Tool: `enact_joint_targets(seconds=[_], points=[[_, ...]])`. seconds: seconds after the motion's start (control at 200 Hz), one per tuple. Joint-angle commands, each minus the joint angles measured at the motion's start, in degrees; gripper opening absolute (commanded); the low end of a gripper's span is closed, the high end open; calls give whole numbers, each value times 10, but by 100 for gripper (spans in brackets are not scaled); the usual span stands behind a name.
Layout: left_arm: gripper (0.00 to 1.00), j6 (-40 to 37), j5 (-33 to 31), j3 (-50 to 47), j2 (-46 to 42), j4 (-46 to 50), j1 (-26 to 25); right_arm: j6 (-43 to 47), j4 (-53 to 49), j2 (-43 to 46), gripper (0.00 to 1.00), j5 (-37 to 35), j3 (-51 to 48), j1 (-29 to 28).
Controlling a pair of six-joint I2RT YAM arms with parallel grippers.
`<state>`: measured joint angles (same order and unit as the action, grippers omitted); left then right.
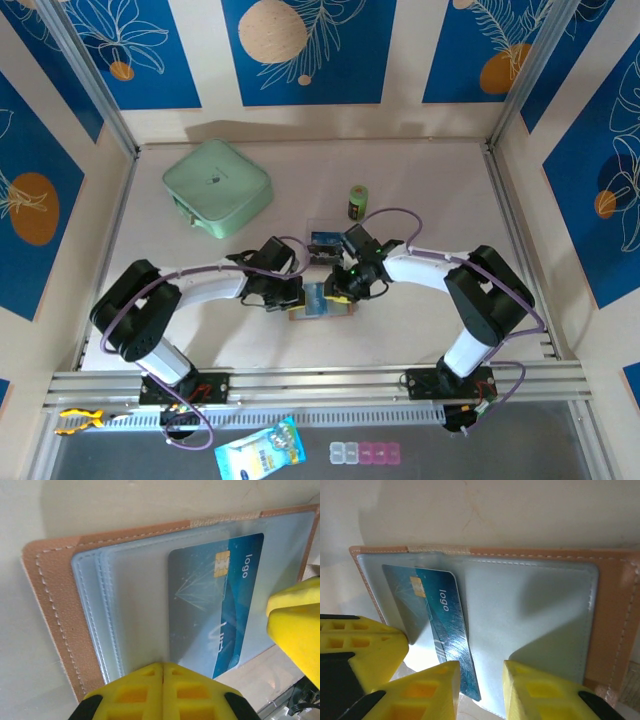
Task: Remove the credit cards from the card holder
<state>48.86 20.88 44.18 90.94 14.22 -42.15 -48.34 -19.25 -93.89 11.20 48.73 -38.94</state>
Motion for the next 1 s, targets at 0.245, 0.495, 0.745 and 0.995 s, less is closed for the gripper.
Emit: enact_joint_targets(seconds=[0.245,0.495,0.745,0.995], points=[[3,-40,-42,16,10,54,-1,10,63,34,29,51,-14,-10],[3,-33,-37,10,7,46,-1,34,82,0,27,63,-6,0],[3,-29,-32,11,5,48,0,38,79,-21,26,52,-9,0],[6,-26,-30,40,-17,57,-1,34,79,-13,27,50,-15,0]])
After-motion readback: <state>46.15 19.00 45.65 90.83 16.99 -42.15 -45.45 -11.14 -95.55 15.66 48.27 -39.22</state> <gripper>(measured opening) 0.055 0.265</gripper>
